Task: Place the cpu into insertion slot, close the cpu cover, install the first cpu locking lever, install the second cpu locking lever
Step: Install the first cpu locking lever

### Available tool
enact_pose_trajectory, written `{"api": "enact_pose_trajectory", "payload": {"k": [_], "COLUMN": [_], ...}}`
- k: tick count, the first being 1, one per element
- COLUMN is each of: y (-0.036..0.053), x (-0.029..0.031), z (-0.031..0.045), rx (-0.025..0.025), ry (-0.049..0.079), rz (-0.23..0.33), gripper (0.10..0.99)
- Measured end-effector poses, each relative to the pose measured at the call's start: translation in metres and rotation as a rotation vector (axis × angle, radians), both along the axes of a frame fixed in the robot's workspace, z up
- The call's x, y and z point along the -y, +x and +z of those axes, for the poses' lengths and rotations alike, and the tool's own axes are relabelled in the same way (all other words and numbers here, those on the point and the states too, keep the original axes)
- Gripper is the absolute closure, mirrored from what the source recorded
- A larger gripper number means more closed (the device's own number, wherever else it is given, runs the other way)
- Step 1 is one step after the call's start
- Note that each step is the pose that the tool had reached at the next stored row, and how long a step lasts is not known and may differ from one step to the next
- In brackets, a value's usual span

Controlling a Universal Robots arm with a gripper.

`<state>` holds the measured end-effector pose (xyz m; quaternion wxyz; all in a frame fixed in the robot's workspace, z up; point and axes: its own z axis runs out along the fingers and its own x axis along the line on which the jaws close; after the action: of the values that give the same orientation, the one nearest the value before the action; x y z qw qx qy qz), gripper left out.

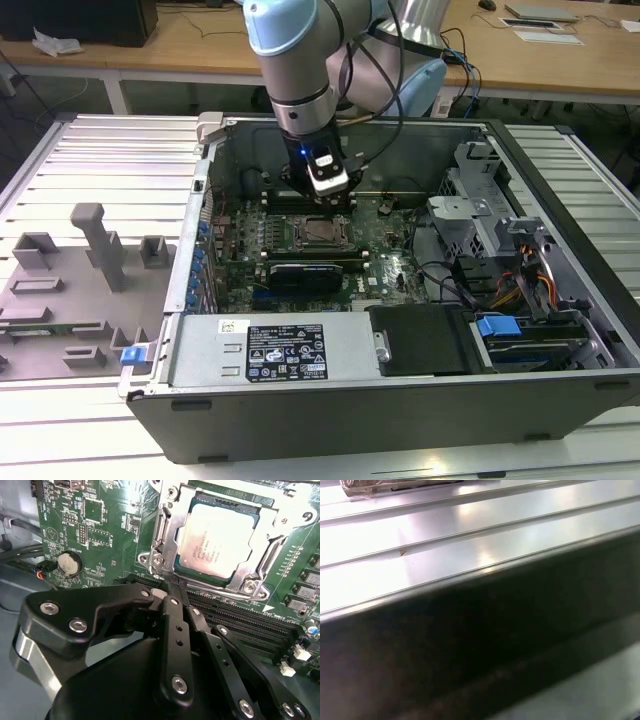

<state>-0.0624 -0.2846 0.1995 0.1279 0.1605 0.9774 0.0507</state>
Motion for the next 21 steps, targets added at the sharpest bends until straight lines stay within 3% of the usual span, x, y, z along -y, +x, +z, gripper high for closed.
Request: {"api": "enact_pose_trajectory", "payload": {"k": [5, 10, 14, 15, 18, 19, 21], "y": [0.0000, 0.0000, 0.0001, 0.0004, 0.0019, 0.0026, 0.0025], "x": [0.0000, 0.0000, 0.0000, 0.0000, 0.0000, 0.0000, 0.0000], "z": [0.0069, 0.0142, 0.0141, 0.0140, 0.0138, 0.0136, 0.0137], "rx": [-0.0001, 0.0000, -0.0017, -0.0155, -0.0691, -0.0964, -0.0971], "ry": [-0.002, -0.037, -0.040, -0.040, -0.041, -0.042, -0.042], "rz": [0.000, 0.000, 0.000, 0.000, 0.001, 0.002, 0.002], "gripper": [0.980, 0.980, 0.980, 0.980, 0.980, 0.980, 0.980]}}
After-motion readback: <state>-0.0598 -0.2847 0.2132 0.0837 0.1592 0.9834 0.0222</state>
